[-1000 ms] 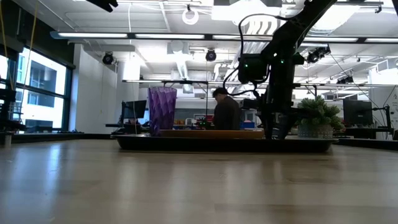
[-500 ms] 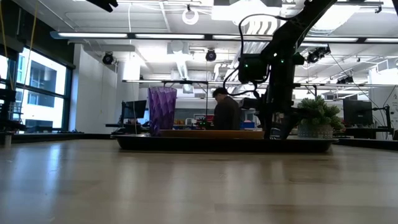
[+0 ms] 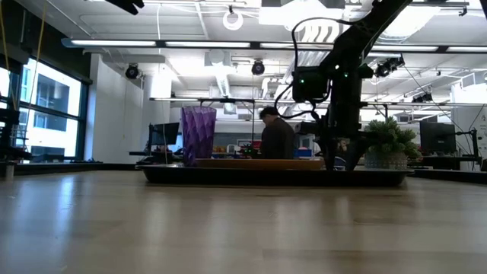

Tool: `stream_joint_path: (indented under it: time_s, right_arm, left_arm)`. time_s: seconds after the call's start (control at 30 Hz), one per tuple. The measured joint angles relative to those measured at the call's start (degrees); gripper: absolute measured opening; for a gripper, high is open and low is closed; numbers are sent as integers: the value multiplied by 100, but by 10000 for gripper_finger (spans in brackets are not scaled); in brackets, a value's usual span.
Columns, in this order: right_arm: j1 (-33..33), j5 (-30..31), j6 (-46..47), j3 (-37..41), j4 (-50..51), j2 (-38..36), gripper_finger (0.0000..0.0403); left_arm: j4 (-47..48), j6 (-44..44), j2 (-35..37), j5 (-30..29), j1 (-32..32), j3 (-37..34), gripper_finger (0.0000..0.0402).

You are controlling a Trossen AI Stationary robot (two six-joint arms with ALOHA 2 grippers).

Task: Pick and place plate/cup/fork/spoon on tray
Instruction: Put the yellow spoon to the right of the orange plate on the black serving tray

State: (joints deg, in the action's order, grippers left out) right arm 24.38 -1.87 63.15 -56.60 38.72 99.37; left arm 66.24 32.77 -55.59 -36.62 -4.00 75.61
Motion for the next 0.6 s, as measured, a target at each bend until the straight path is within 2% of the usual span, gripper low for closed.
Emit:
stream_joint_path:
  time_s: [0.6]
  right_arm:
    - [200,230,99,0,-18,-2,149]
  left_arm:
    - [-9,15,0,0,-1,0,133]
